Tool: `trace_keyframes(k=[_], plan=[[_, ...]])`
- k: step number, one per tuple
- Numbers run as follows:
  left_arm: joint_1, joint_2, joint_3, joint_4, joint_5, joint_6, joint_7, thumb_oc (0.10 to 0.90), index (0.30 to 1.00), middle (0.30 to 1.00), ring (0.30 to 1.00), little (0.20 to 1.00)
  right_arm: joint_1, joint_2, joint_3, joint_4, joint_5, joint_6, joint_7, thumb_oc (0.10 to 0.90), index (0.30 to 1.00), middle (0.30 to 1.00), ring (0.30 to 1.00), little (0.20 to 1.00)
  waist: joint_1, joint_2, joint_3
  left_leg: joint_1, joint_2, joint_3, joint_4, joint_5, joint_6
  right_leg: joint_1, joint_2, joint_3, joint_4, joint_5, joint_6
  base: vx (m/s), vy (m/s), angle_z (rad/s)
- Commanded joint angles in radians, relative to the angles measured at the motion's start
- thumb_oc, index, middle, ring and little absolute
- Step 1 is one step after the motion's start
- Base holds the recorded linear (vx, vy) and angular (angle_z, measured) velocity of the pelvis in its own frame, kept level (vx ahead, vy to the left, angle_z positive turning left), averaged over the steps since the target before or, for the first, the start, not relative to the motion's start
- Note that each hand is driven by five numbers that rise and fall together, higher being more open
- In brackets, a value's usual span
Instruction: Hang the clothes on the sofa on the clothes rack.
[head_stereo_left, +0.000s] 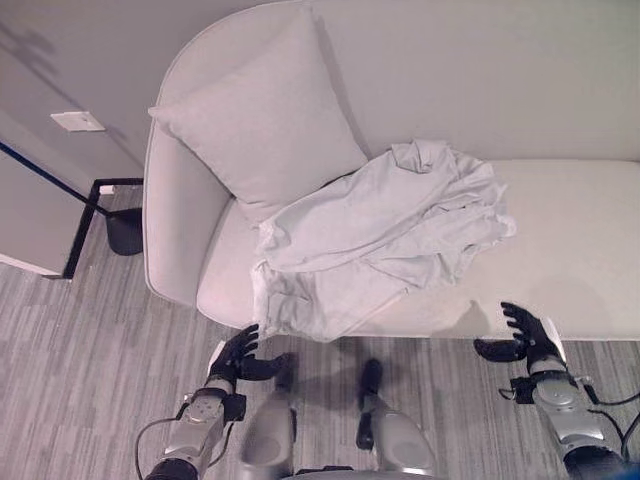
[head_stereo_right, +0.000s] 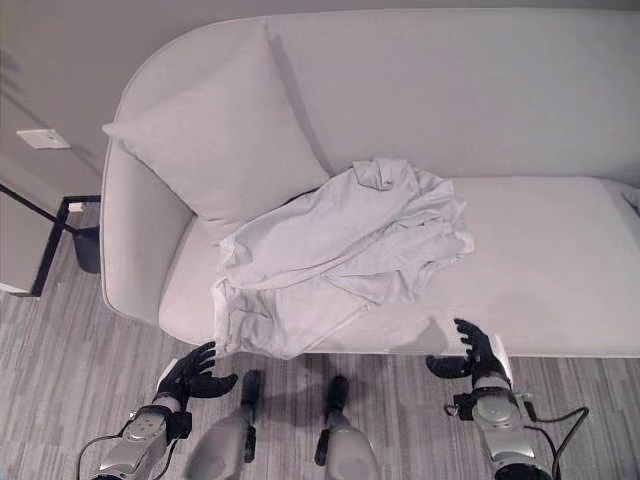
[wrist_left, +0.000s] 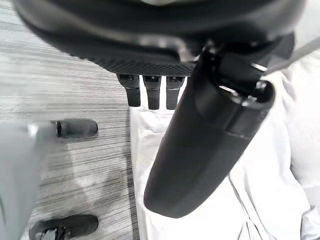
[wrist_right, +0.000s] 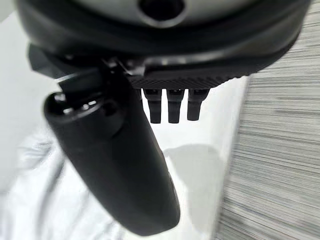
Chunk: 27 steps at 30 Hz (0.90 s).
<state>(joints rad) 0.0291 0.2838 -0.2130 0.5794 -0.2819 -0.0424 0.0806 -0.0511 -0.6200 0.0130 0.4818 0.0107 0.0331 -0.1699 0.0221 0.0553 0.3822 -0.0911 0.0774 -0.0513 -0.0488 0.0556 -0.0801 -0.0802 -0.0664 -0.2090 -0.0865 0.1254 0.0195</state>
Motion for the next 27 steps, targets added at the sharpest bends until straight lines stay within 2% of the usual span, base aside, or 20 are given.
trace_keyframes(k=[1,5,10,11,15,17,21,27], plan=[[0.003,0.107,0.044,-0.121,-0.049,-0.100,0.024,0.800,0.900,0.900,0.900,0.900,-0.107,-0.138,-0.007,-0.102,-0.029,-0.083,-0.068,0.800,0.900,0.900,0.900,0.900,0.045,-0.068,-0.039,-0.019,-0.034,0.044,0.019,-0.016,0.008,0.062,-0.170,0.076,0.055,-0.050,0.152,0.04,0.114,-0.78],[-0.018,0.138,0.044,-0.155,-0.059,-0.117,0.039,0.800,0.900,0.900,0.900,0.900,-0.213,-0.195,0.020,-0.050,-0.019,-0.089,-0.099,0.800,0.900,0.900,0.900,0.900,0.064,-0.087,-0.023,-0.025,-0.039,0.086,0.015,-0.030,0.020,0.026,-0.181,0.099,0.021,-0.006,0.171,0.02,0.098,-0.55],[-0.049,0.176,0.016,-0.228,-0.061,-0.140,0.063,0.800,0.900,0.900,0.900,0.900,-0.376,-0.321,0.091,0.113,-0.052,-0.072,-0.157,0.800,0.900,0.900,0.900,0.900,0.080,-0.100,0.001,-0.053,-0.045,0.091,-0.024,-0.018,0.022,-0.031,-0.188,0.090,-0.001,0.031,0.185,0.00,0.061,-0.07],[-0.068,0.195,-0.006,-0.251,-0.054,-0.149,0.066,0.800,0.900,0.900,0.900,0.900,-0.433,-0.351,0.121,0.192,-0.052,-0.063,-0.170,0.800,0.900,0.900,0.900,0.900,0.085,-0.099,0.010,-0.068,-0.047,0.085,-0.030,-0.014,0.020,-0.053,-0.188,0.090,-0.001,0.036,0.189,-0.02,0.030,0.07],[-0.080,0.214,-0.024,-0.301,-0.057,-0.156,0.068,0.800,0.900,0.900,0.900,0.900,-0.518,-0.385,0.176,0.281,-0.044,-0.061,-0.180,0.800,0.900,0.900,0.900,0.900,0.091,-0.096,0.023,-0.094,-0.049,0.077,-0.031,-0.007,0.018,-0.077,-0.189,0.086,-0.001,0.041,0.191,-0.02,0.006,0.08],[-0.101,0.253,-0.039,-0.372,-0.068,-0.167,0.077,0.800,0.900,0.900,0.900,0.900,-0.648,-0.447,0.252,0.395,-0.028,-0.055,-0.192,0.800,0.900,0.900,0.900,0.900,0.107,-0.089,0.046,-0.135,-0.052,0.062,-0.036,0.005,0.012,-0.118,-0.190,0.080,-0.001,0.051,0.197,-0.05,-0.007,0.19],[-0.094,0.271,-0.014,-0.462,-0.085,-0.181,0.087,0.800,0.900,0.900,0.900,0.900,-0.765,-0.512,0.328,0.515,-0.015,-0.052,-0.184,0.800,0.900,0.900,0.900,0.900,0.122,-0.083,0.066,-0.188,-0.058,0.051,-0.034,0.018,0.007,-0.170,-0.190,0.076,-0.001,0.064,0.207,-0.02,-0.008,0.19],[-0.077,0.289,0.021,-0.555,-0.094,-0.192,0.093,0.800,0.900,0.900,0.900,0.900,-0.861,-0.546,0.395,0.625,-0.019,-0.046,-0.177,0.800,0.900,0.900,0.900,0.900,0.146,-0.060,0.095,-0.245,-0.073,0.036,-0.029,0.031,0.002,-0.212,-0.198,0.065,-0.001,0.072,0.214,-0.01,-0.014,0.09]])
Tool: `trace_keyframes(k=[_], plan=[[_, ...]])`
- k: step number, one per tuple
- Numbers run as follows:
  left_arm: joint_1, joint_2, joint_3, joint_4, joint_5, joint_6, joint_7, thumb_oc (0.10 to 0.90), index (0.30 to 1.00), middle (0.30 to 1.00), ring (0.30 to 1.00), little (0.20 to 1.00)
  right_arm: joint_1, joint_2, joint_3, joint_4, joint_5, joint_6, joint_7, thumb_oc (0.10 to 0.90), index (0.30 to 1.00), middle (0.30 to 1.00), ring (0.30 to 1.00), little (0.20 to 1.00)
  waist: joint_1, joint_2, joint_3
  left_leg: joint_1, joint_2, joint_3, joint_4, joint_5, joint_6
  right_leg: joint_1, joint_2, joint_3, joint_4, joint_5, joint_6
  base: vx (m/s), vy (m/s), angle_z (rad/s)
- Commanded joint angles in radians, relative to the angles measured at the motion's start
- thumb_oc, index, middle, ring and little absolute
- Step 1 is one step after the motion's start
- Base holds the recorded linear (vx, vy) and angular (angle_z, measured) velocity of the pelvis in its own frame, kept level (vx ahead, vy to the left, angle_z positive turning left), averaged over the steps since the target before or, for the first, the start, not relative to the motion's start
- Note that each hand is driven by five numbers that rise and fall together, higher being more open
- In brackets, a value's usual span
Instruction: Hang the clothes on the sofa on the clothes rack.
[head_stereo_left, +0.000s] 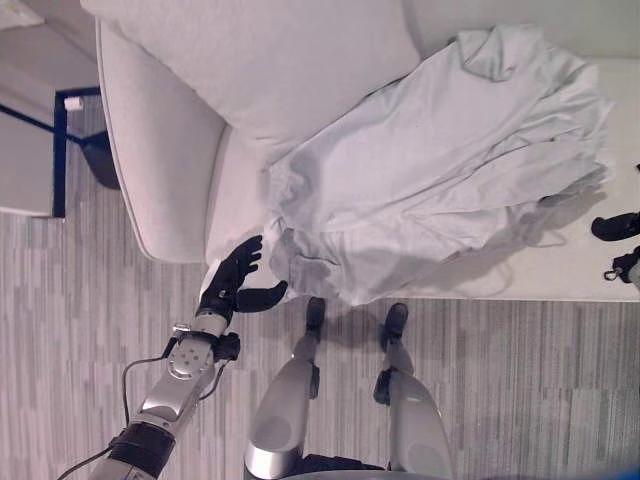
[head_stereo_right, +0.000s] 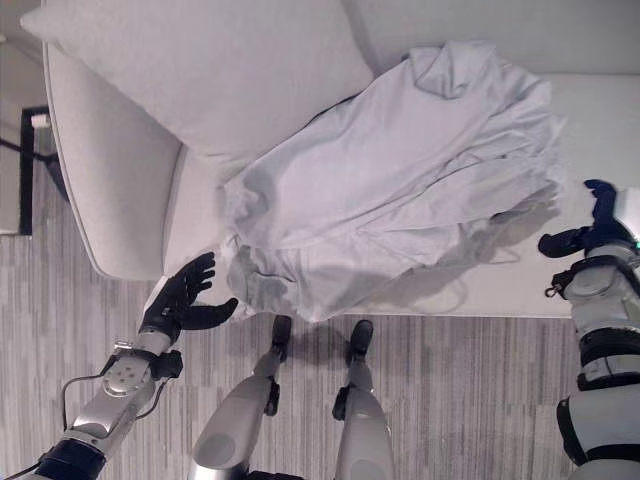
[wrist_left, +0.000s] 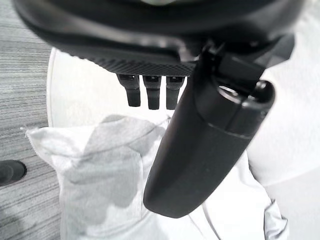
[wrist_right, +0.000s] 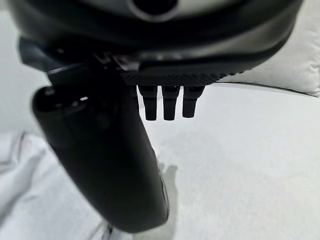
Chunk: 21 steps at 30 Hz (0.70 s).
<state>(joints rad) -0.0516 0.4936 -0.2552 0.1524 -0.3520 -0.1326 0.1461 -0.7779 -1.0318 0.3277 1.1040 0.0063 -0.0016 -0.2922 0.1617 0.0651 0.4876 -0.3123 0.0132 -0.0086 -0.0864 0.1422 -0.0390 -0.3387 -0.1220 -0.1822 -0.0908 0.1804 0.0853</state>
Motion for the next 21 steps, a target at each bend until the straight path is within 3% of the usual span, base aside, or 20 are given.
trace_keyframes(k=[1,12,13,14,17,18,21], plan=[[0.015,0.083,0.080,-0.164,-0.021,-0.105,0.036,0.800,0.900,0.900,0.900,0.900,-0.157,-0.143,0.088,0.026,-0.013,-0.008,-0.067,0.800,0.900,0.900,0.900,0.900,0.013,-0.060,-0.002,-0.042,-0.015,-0.013,0.008,-0.051,-0.042,0.033,-0.148,0.030,0.004,0.020,0.151,0.01,-0.013,0.04],[0.073,0.118,0.140,-0.286,-0.024,-0.125,0.044,0.800,0.900,0.900,0.900,0.900,-0.184,-0.211,0.172,0.103,-0.080,-0.009,-0.056,0.800,0.900,0.900,0.900,0.900,0.058,-0.034,0.019,-0.139,-0.038,-0.036,0.016,-0.040,-0.049,-0.041,-0.156,0.009,0.004,0.033,0.169,0.01,0.004,0.13],[0.074,0.123,0.142,-0.291,-0.019,-0.125,0.046,0.800,0.900,0.900,0.900,0.900,-0.175,-0.205,0.168,0.111,-0.091,-0.003,-0.060,0.742,0.813,0.813,0.813,0.813,0.060,-0.035,0.021,-0.143,-0.041,-0.038,0.017,-0.037,-0.048,-0.045,-0.159,0.007,0.004,0.036,0.170,0.02,-0.013,0.08],[0.080,0.123,0.152,-0.300,-0.017,-0.128,0.050,0.800,0.900,0.900,0.900,0.900,-0.143,-0.189,0.168,0.124,-0.120,0.001,-0.052,0.400,0.300,0.300,0.300,0.300,0.064,-0.030,0.026,-0.138,-0.040,-0.039,0.017,-0.040,-0.048,-0.039,-0.157,0.003,0.004,0.033,0.170,0.02,-0.019,0.05],[0.105,0.127,0.198,-0.330,0.003,-0.134,0.067,0.800,0.900,0.900,0.900,0.900,-0.038,-0.135,0.132,0.105,-0.183,0.013,-0.040,0.400,0.300,0.300,0.300,0.300,0.064,-0.026,0.032,-0.130,-0.040,-0.042,0.018,-0.042,-0.049,-0.030,-0.156,-0.001,0.004,0.029,0.171,0.02,-0.010,0.05],[0.115,0.126,0.241,-0.346,0.012,-0.137,0.084,0.800,0.900,0.900,0.900,0.900,0.039,-0.081,0.087,0.039,-0.185,0.010,-0.052,0.400,0.300,0.300,0.300,0.300,0.058,-0.024,0.032,-0.124,-0.038,-0.042,0.016,-0.044,-0.049,-0.027,-0.156,-0.003,0.004,0.026,0.169,0.01,0.001,0.11],[0.126,0.139,0.305,-0.350,0.037,-0.138,0.112,0.800,0.900,0.900,0.900,0.900,0.139,-0.035,0.032,-0.094,-0.205,0.010,-0.072,0.400,0.300,0.300,0.300,0.300,0.048,-0.027,0.032,-0.109,-0.036,-0.039,0.012,-0.048,-0.049,-0.019,-0.155,-0.001,0.004,0.023,0.168,0.01,-0.006,0.11]])
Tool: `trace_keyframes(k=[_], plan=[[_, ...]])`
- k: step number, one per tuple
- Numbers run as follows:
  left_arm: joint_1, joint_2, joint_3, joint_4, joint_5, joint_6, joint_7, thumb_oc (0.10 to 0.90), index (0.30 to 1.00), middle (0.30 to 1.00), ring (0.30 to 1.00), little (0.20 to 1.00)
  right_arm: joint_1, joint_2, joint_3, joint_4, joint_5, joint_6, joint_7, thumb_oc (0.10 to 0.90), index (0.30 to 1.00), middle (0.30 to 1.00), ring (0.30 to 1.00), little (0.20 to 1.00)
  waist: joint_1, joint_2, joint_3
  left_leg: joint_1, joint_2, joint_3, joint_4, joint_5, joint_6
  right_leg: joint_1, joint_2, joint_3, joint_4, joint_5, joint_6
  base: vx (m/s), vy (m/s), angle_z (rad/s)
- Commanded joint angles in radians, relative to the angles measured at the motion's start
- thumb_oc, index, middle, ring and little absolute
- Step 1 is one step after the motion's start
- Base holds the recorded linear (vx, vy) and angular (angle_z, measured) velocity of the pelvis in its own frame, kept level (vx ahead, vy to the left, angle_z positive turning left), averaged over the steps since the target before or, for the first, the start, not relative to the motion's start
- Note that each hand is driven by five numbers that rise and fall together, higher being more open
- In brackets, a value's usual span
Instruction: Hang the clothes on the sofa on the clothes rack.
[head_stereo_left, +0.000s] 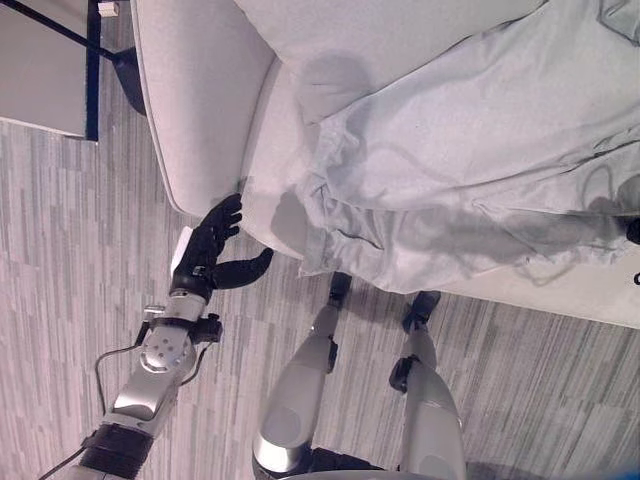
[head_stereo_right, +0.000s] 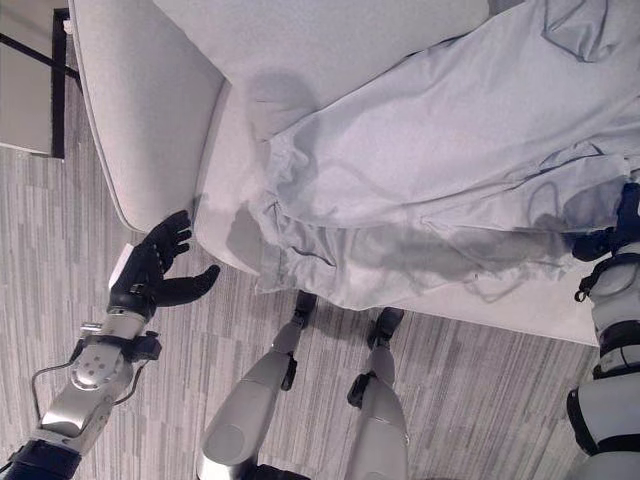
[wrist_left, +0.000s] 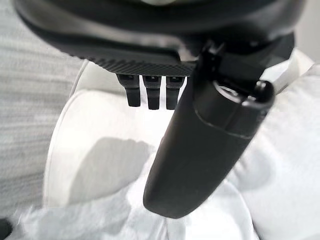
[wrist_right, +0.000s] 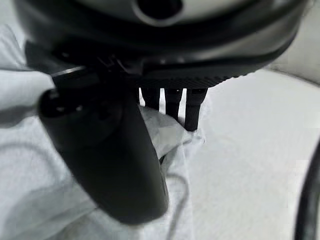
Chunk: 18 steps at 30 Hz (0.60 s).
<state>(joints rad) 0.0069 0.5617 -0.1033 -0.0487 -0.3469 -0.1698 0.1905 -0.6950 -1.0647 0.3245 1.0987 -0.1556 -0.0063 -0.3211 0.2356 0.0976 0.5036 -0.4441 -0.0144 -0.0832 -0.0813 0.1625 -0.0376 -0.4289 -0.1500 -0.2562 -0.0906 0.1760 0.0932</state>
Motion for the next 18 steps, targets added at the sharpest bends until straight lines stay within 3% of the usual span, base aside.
trace_keyframes(k=[1,5,8,11,13,18], plan=[[0.064,0.080,0.179,-0.144,0.048,-0.099,0.083,0.800,0.900,0.900,0.900,0.900,0.111,0.016,-0.005,-0.162,-0.047,0.014,-0.049,0.400,0.300,0.300,0.300,0.300,-0.032,-0.062,0.016,0.030,-0.008,0.037,0.006,-0.071,-0.050,0.076,-0.126,0.074,0.003,0.026,0.160,0.00,0.000,0.00],[0.005,0.137,0.247,-0.149,0.109,-0.086,0.115,0.800,0.900,0.900,0.900,0.900,0.292,0.082,-0.159,-0.397,-0.037,0.007,-0.061,0.400,0.300,0.300,0.300,0.300,-0.070,-0.072,0.016,0.069,0.002,0.043,-0.002,-0.082,-0.051,0.097,-0.123,0.082,0.003,0.017,0.158,0.00,-0.007,-0.01],[-0.082,0.181,0.237,-0.171,0.128,-0.079,0.122,0.800,0.900,0.900,0.900,0.900,0.417,0.163,-0.249,-0.536,-0.024,-0.001,-0.052,0.400,0.300,0.300,0.300,0.300,-0.105,-0.081,0.015,0.094,0.011,0.049,-0.006,-0.085,-0.053,0.112,-0.121,0.088,0.003,0.016,0.161,-0.02,-0.054,-0.07],[-0.218,0.214,0.154,-0.181,0.148,-0.053,0.102,0.800,0.900,0.900,0.900,0.900,0.500,0.268,-0.272,-0.626,-0.024,-0.008,-0.028,0.400,0.300,0.300,0.300,0.300,-0.154,-0.091,0.005,0.122,0.029,0.056,-0.006,-0.097,-0.055,0.127,-0.113,0.098,0.003,0.005,0.161,-0.03,-0.066,-0.13],[-0.265,0.219,0.117,-0.176,0.148,-0.049,0.094,0.800,0.900,0.900,0.900,0.900,0.512,0.286,-0.277,-0.642,-0.018,-0.009,-0.020,0.400,0.300,0.300,0.300,0.300,-0.162,-0.096,0.003,0.123,0.030,0.060,-0.006,-0.091,-0.054,0.125,-0.114,0.101,0.003,0.008,0.162,-0.03,-0.053,-0.14],[-0.538,0.212,-0.094,-0.110,0.188,-0.005,0.064,0.800,0.900,0.900,0.900,0.900,0.583,0.365,-0.246,-0.731,-0.011,-0.021,0.042,0.400,0.300,0.300,0.300,0.300,-0.229,-0.119,-0.007,0.145,0.050,0.077,-0.006,-0.094,-0.055,0.129,-0.099,0.123,0.003,0.001,0.157,-0.03,-0.083,-0.21]])
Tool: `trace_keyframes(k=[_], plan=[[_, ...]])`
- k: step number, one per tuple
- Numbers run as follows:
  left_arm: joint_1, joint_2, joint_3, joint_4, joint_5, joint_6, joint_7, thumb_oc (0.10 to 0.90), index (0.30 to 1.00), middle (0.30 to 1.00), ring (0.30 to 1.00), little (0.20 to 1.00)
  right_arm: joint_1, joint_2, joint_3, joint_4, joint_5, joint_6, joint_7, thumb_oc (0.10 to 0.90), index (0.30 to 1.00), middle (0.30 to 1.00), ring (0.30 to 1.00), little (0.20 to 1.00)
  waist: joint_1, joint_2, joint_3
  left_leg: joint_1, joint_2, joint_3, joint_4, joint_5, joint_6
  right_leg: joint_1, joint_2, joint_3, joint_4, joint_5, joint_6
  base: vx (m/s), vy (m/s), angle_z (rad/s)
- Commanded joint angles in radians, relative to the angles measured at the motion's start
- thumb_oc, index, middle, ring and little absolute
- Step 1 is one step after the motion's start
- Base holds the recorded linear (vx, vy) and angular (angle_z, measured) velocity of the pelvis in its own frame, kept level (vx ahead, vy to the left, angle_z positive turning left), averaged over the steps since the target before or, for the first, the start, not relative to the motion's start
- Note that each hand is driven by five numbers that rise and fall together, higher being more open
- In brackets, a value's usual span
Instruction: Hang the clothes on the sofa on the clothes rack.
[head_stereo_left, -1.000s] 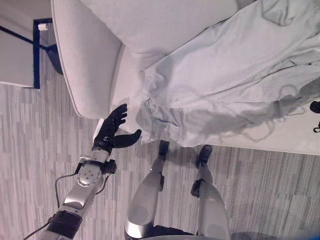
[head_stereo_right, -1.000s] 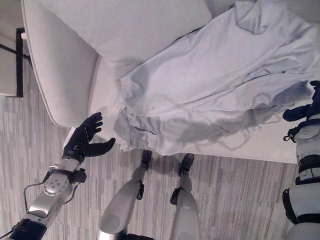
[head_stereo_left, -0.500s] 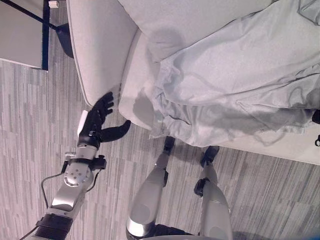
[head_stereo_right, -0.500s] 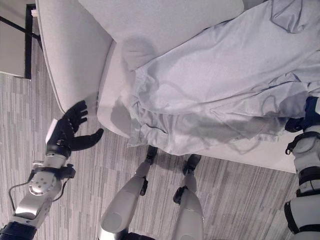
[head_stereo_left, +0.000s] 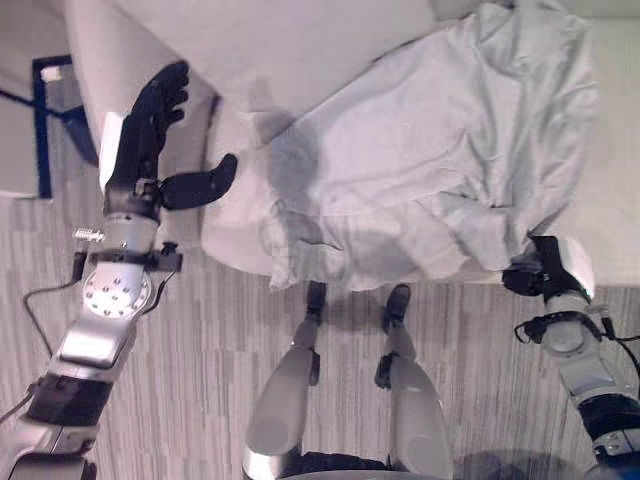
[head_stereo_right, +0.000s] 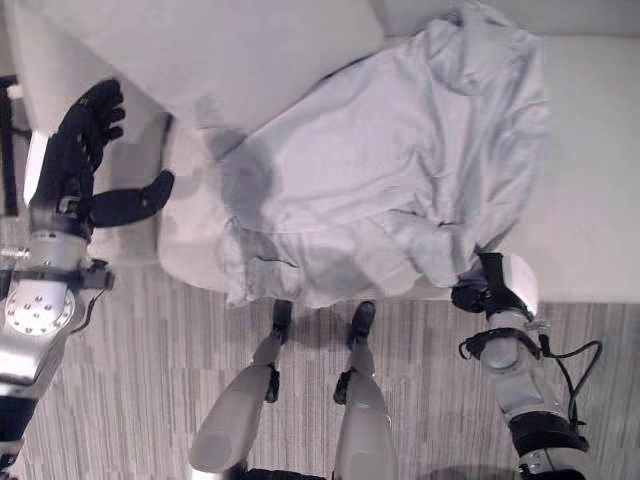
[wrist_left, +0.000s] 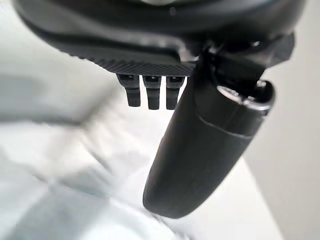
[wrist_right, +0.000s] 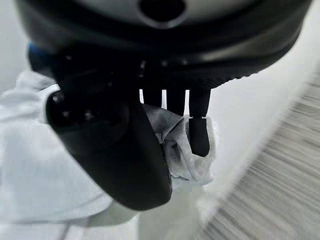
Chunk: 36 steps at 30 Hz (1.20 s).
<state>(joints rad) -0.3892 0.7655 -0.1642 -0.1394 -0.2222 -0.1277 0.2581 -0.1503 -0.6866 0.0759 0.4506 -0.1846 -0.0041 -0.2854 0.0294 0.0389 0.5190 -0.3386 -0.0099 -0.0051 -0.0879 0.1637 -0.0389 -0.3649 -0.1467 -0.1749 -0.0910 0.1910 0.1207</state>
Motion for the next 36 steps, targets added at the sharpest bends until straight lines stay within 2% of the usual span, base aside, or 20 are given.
trace_keyframes(k=[1,2,3,5,6,8,9,10,11,15,16,20,21,25,31,34,36], plan=[[-0.193,-0.001,-0.074,-0.006,0.076,-0.037,-0.009,0.800,0.900,0.900,0.900,0.900,0.039,-0.005,0.008,-0.082,0.022,-0.023,0.004,0.400,0.300,0.300,0.300,0.300,-0.037,-0.063,-0.023,0.040,0.049,0.002,0.001,-0.094,-0.053,0.063,-0.099,0.047,0.004,-0.014,0.129,-0.02,-0.040,-0.20],[-0.202,-0.002,-0.081,0.000,0.076,-0.039,-0.007,0.800,0.900,0.900,0.900,0.900,0.040,-0.004,0.004,-0.082,0.022,-0.023,0.004,0.400,0.300,0.300,0.300,0.300,-0.034,-0.063,-0.021,0.040,0.049,0.002,0.001,-0.094,-0.053,0.063,-0.099,0.047,0.004,-0.015,0.129,-0.04,-0.075,-0.17],[-0.303,-0.029,-0.169,0.040,0.097,-0.023,-0.013,0.800,0.900,0.900,0.900,0.900,0.038,0.006,0.018,-0.076,0.029,-0.022,0.002,0.400,0.300,0.300,0.300,0.300,-0.056,-0.066,-0.020,0.041,0.054,0.006,0.001,-0.092,-0.052,0.059,-0.094,0.055,0.004,-0.013,0.128,-0.03,-0.067,-0.21],[-0.394,-0.044,-0.245,0.070,0.145,-0.015,-0.022,0.800,0.900,0.900,0.900,0.900,0.032,0.014,0.025,-0.083,0.028,-0.026,-0.001,0.400,0.300,0.300,0.300,0.300,-0.068,-0.070,-0.015,0.041,0.058,0.008,0.001,-0.092,-0.051,0.051,-0.089,0.064,0.004,-0.012,0.128,-0.03,-0.056,-0.16],[-0.400,-0.046,-0.249,0.075,0.145,-0.016,-0.020,0.800,0.900,0.900,0.900,0.900,0.033,0.015,0.022,-0.084,0.028,-0.026,-0.001,0.400,0.300,0.300,0.300,0.300,-0.066,-0.071,-0.014,0.041,0.058,0.009,0.001,-0.092,-0.051,0.050,-0.089,0.065,0.004,-0.012,0.128,-0.03,-0.043,-0.15],[-0.500,-0.114,-0.359,0.158,0.158,-0.005,-0.041,0.800,0.900,0.900,0.900,0.900,0.000,0.012,0.045,-0.090,0.038,-0.029,-0.011,0.400,0.300,0.300,0.300,0.300,-0.090,-0.079,-0.008,0.033,0.065,0.011,0.001,-0.088,-0.050,0.033,-0.083,0.080,0.004,-0.009,0.127,-0.04,-0.059,-0.18],[-0.508,-0.117,-0.365,0.165,0.158,-0.007,-0.040,0.800,0.900,0.900,0.900,0.900,0.001,0.013,0.041,-0.090,0.038,-0.029,-0.011,0.400,0.300,0.300,0.300,0.300,-0.086,-0.079,-0.008,0.032,0.065,0.012,0.001,-0.088,-0.050,0.031,-0.083,0.081,0.004,-0.009,0.127,-0.04,-0.061,-0.16],[-0.584,-0.159,-0.426,0.233,0.202,0.001,-0.032,0.800,0.900,0.900,0.900,0.900,-0.018,0.011,0.060,-0.095,0.053,-0.042,-0.015,0.400,0.300,0.300,0.300,0.300,-0.104,-0.087,-0.004,0.026,0.069,0.015,0.001,-0.085,-0.051,0.020,-0.079,0.087,0.004,-0.005,0.125,-0.02,-0.032,-0.12],[-0.591,-0.162,-0.431,0.241,0.202,-0.002,-0.030,0.800,0.900,0.900,0.900,0.900,-0.018,0.012,0.057,-0.094,0.053,-0.042,-0.015,0.400,0.300,0.300,0.300,0.300,-0.100,-0.087,-0.003,0.024,0.069,0.015,0.001,-0.084,-0.051,0.018,-0.079,0.088,0.004,-0.005,0.125,-0.03,-0.063,-0.12],[-0.711,-0.248,-0.514,0.349,0.252,0.014,0.002,0.800,0.900,0.900,0.900,0.900,-0.018,-0.005,0.079,-0.122,0.067,-0.053,-0.019,0.400,0.300,0.300,0.300,0.300,-0.134,-0.107,0.001,0.003,0.077,0.014,0.001,-0.078,-0.052,-0.014,-0.072,0.100,0.004,0.002,0.122,-0.01,-0.043,-0.14],[-0.717,-0.253,-0.517,0.357,0.252,0.011,0.005,0.800,0.900,0.900,0.900,0.900,-0.019,-0.005,0.076,-0.121,0.068,-0.053,-0.019,0.400,0.300,0.300,0.300,0.300,-0.132,-0.106,0.001,0.000,0.077,0.014,0.001,-0.078,-0.052,-0.016,-0.072,0.100,0.004,0.002,0.122,0.00,-0.046,-0.08],[-0.797,-0.295,-0.557,0.424,0.294,0.017,0.047,0.800,0.900,0.900,0.900,0.900,-0.024,-0.015,0.105,-0.120,0.083,-0.063,-0.015,0.400,0.300,0.300,0.300,0.300,-0.151,-0.130,0.001,-0.015,0.085,0.019,0.001,-0.075,-0.051,-0.044,-0.059,0.114,0.004,0.007,0.117,0.01,-0.046,-0.04],[-0.823,-0.301,-0.550,0.429,0.307,0.016,0.080,0.800,0.900,0.900,0.900,0.900,-0.014,-0.014,0.118,-0.118,0.093,-0.068,-0.010,0.400,0.300,0.300,0.300,0.300,-0.159,-0.144,0.001,-0.021,0.090,0.020,0.001,-0.075,-0.049,-0.059,-0.053,0.122,0.004,0.011,0.117,0.02,-0.037,-0.04],[-0.856,-0.325,-0.527,0.431,0.304,0.015,0.132,0.800,0.900,0.900,0.900,0.900,0.043,-0.003,0.158,-0.076,0.098,-0.065,0.020,0.400,0.300,0.300,0.300,0.300,-0.173,-0.164,0.001,-0.034,0.096,0.024,0.020,-0.083,-0.048,-0.074,-0.046,0.136,0.004,0.013,0.113,0.02,-0.032,-0.10],[-0.892,-0.346,-0.522,0.455,0.314,0.017,0.161,0.800,0.900,0.900,0.900,0.900,0.140,0.044,0.200,0.019,0.130,-0.058,0.065,0.400,0.300,0.300,0.300,0.300,-0.200,-0.191,0.001,-0.055,0.110,0.022,0.048,-0.095,-0.052,-0.088,-0.037,0.139,0.004,0.013,0.104,0.03,-0.050,-0.03],[-0.902,-0.351,-0.529,0.469,0.307,0.016,0.167,0.800,0.900,0.900,0.900,0.900,0.165,0.049,0.199,0.019,0.145,-0.062,0.073,0.400,0.300,0.300,0.300,0.300,-0.210,-0.200,0.001,-0.066,0.114,0.021,0.056,-0.097,-0.055,-0.097,-0.032,0.142,0.004,0.015,0.102,0.01,-0.050,-0.02],[-0.928,-0.354,-0.561,0.486,0.331,0.015,0.157,0.800,0.900,0.900,0.900,0.900,0.186,0.043,0.181,-0.013,0.187,-0.080,0.078,0.400,0.300,0.300,0.300,0.300,-0.229,-0.219,0.001,-0.085,0.125,0.023,0.063,-0.098,-0.059,-0.120,-0.024,0.148,0.004,0.018,0.100,0.00,-0.063,-0.02]])
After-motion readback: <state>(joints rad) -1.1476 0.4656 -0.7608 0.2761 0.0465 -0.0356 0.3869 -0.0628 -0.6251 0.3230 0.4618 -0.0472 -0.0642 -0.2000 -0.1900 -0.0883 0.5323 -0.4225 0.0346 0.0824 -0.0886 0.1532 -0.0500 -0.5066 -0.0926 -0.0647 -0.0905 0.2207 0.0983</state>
